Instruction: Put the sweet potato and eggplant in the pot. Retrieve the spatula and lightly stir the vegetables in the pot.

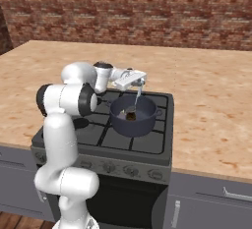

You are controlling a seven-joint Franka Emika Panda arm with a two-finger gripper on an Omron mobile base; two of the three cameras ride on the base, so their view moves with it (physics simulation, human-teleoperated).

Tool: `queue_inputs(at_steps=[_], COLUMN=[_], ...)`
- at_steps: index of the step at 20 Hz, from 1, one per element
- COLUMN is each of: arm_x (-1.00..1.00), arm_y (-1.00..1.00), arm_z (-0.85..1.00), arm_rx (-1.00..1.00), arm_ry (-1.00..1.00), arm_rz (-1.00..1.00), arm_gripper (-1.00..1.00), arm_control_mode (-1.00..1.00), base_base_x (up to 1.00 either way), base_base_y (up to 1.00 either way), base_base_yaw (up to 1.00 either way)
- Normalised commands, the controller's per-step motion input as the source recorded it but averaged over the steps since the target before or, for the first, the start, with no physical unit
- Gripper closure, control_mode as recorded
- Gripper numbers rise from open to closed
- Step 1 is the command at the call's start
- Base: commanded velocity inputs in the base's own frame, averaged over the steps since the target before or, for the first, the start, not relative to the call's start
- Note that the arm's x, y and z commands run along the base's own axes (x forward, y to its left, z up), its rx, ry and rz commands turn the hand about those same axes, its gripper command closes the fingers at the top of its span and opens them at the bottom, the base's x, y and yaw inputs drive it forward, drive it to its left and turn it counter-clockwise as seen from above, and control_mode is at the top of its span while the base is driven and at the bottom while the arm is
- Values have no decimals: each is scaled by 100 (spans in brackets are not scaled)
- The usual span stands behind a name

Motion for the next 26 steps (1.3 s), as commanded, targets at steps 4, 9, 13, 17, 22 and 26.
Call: queue_inputs(at_steps=[4,9,13,17,22,26], arm_x=[0,-3,-2,-21,-15,4], arm_y=[0,0,0,0,0,-9], arm_z=[0,0,0,0,0,0], arm_rx=[0,0,0,0,0,0], arm_ry=[0,0,0,3,4,0], arm_rz=[19,23,24,21,18,15], arm_gripper=[100,100,100,100,100,100], arm_control_mode=[-100,-100,-100,-100,-100,-100], base_base_x=[0,0,0,0,0,0], base_base_y=[0,0,0,0,0,0], base_base_yaw=[0,0,0,0,0,0])
